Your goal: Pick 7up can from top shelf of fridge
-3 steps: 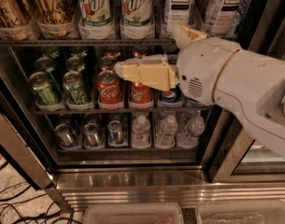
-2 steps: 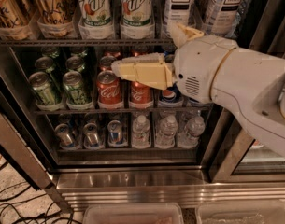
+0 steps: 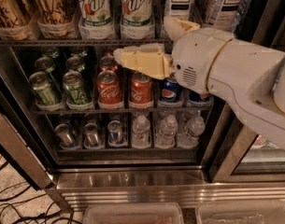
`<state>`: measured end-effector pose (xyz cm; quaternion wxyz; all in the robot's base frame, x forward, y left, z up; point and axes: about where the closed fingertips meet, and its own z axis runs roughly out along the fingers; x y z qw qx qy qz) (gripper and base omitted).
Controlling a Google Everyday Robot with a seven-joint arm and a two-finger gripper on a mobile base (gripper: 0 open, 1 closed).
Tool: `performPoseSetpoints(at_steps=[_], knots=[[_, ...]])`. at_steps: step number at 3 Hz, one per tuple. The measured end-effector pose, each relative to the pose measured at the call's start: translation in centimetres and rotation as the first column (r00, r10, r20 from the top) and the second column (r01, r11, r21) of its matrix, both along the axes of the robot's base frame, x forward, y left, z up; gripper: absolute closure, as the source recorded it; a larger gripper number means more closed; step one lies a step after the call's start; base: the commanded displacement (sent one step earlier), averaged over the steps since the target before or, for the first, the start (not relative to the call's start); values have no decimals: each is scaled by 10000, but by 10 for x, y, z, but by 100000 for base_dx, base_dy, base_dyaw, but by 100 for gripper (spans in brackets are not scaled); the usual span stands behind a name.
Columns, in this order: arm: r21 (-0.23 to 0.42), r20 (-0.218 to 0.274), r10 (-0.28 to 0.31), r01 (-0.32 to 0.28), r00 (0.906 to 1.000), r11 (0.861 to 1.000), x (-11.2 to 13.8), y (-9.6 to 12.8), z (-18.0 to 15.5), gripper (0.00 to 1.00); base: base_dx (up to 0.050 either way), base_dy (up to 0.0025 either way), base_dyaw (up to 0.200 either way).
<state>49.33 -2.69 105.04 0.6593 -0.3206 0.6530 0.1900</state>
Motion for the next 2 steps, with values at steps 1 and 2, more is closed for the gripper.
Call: performPoseSetpoints(at_steps=[1, 2], knots=[[46, -11, 78, -78, 10000, 10000, 12, 2, -3, 14, 0, 0, 0], [353, 50, -61, 59, 10000, 9994, 29, -3, -5, 13, 0, 0, 0]])
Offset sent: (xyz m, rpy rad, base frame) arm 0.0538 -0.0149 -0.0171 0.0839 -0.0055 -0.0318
